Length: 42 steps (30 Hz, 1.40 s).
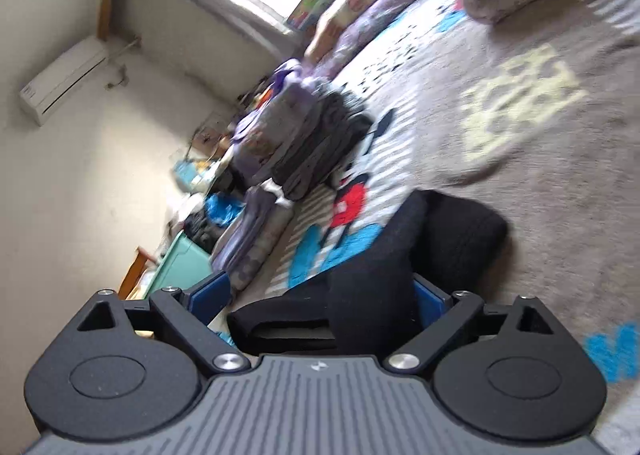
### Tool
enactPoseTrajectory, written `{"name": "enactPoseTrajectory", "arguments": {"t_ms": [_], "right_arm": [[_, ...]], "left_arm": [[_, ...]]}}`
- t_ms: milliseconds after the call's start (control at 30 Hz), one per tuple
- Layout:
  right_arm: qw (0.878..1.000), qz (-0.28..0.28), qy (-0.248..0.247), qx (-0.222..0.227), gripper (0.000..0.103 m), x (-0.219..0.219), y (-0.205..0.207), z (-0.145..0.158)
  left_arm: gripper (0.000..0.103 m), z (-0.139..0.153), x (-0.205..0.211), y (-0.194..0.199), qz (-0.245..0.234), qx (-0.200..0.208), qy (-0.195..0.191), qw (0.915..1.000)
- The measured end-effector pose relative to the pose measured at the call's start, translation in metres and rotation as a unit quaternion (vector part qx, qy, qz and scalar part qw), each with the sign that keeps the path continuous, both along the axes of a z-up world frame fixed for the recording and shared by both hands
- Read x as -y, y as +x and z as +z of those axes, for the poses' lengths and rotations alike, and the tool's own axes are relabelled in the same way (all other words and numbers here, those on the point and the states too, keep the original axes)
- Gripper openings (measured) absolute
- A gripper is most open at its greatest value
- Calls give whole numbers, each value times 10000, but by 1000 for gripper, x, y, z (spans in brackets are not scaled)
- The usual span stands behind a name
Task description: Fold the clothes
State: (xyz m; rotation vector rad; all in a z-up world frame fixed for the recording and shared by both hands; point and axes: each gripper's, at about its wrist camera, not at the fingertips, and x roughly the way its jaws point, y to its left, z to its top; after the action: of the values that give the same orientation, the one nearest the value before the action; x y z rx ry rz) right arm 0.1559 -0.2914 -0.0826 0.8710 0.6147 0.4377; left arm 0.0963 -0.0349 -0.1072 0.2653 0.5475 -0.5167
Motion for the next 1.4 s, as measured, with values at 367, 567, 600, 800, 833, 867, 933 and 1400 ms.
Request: {"name": "enactPoseTrajectory", "arguments": {"t_ms": [367, 567, 600, 800, 833, 867, 933, 1400], "right_arm": [[9943, -691, -745, -308, 93, 34, -47, -53], [9898, -342, -1384, 68, 103, 15, -51, -61], [9894, -317, -1419, 38, 103, 14, -49, -60], [9932, -310, -1119, -91, 102, 23, -49, -57], [9934, -329, -1096, -119, 101, 24, -49, -57], [9937, -350, -1056, -134, 99, 24, -48, -56], [9946, -394, -949, -146, 94, 24, -43, -54], [9957, -642, -614, -259, 83, 0, 29, -55]], "left_arm": [[5, 72, -53, 2, 502, 989, -2079, 9718], [5, 108, -72, 35, 937, 1161, -2651, 9526], [5, 110, -78, 42, 1078, 1096, -2758, 9489], [4, 103, -126, 80, 2179, 583, -3499, 9092], [4, 100, -135, 83, 2391, 544, -3595, 9003], [4, 96, -145, 84, 2577, 536, -3645, 8932], [4, 88, -160, 84, 2876, 554, -3651, 8837], [4, 39, -199, 113, 3726, 55, -3720, 8501]]}}
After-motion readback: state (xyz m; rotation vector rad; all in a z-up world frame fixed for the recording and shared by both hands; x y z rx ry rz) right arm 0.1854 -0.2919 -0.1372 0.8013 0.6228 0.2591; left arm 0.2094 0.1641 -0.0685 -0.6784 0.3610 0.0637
